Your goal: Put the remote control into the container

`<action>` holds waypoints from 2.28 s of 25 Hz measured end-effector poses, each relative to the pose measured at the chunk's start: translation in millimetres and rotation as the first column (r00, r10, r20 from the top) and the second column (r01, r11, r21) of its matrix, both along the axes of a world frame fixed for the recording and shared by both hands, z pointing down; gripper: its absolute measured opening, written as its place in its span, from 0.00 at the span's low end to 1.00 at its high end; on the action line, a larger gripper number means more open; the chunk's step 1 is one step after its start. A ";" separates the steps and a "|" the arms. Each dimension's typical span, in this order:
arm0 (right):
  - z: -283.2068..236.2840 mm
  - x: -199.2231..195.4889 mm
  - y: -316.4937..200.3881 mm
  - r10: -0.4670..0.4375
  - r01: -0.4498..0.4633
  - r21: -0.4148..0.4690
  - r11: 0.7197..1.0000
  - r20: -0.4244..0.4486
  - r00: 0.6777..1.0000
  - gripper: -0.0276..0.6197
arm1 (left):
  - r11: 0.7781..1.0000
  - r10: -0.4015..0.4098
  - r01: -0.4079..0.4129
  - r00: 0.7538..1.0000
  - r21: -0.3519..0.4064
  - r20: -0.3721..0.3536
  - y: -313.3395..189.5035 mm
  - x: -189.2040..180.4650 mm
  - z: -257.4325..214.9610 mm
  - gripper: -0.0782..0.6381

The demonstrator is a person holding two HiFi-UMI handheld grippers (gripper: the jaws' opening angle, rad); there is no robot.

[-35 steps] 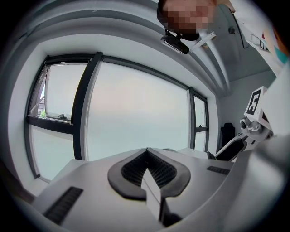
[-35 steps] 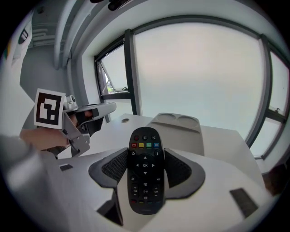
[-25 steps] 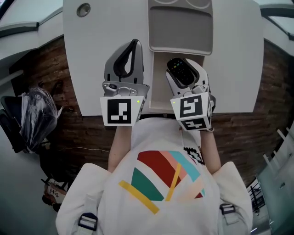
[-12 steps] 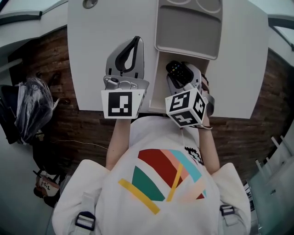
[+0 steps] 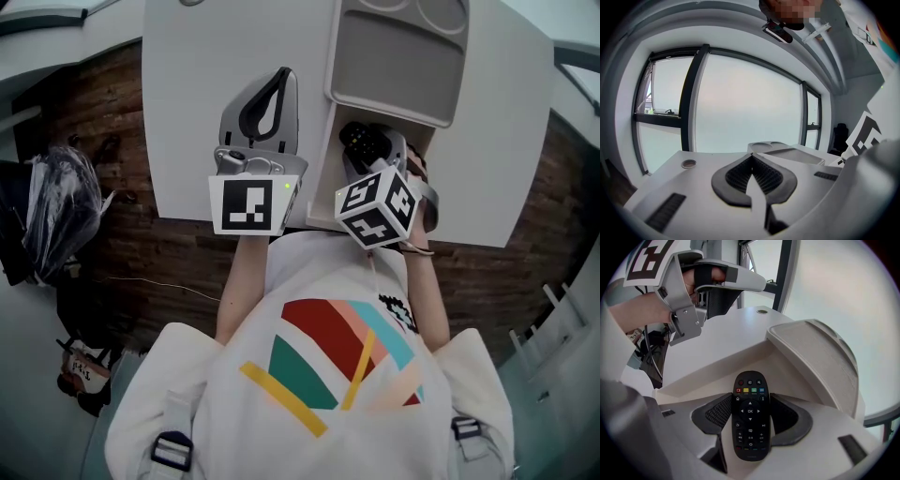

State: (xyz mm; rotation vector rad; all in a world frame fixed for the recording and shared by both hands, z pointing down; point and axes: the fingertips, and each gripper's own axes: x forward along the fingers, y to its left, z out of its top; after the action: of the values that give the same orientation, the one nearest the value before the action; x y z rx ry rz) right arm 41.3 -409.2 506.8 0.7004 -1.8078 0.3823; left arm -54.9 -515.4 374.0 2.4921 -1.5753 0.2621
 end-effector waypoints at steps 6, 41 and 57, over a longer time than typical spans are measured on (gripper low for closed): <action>2.7 -1.8 -0.4 -0.030 0.031 -0.099 0.995 0.008 1.000 0.44 | 0.999 -0.031 0.031 0.999 -0.007 -0.007 -3.5 -10.1 2.7 0.12; 3.0 8.1 -14.5 0.030 -0.031 -0.022 0.999 -0.032 0.999 0.60 | 0.998 -0.058 0.057 0.998 0.040 0.021 4.9 -12.2 -13.7 0.12; -103.6 -30.6 -29.2 0.016 -0.102 0.156 0.983 0.477 0.879 0.82 | 0.988 -0.059 0.054 0.998 0.148 0.027 10.1 -8.8 -58.7 0.12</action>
State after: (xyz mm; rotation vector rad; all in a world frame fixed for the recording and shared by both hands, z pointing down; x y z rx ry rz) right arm 10.6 -438.4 403.2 0.8389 -2.3123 0.4682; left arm -63.6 -505.3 315.3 2.5581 -1.7338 0.1840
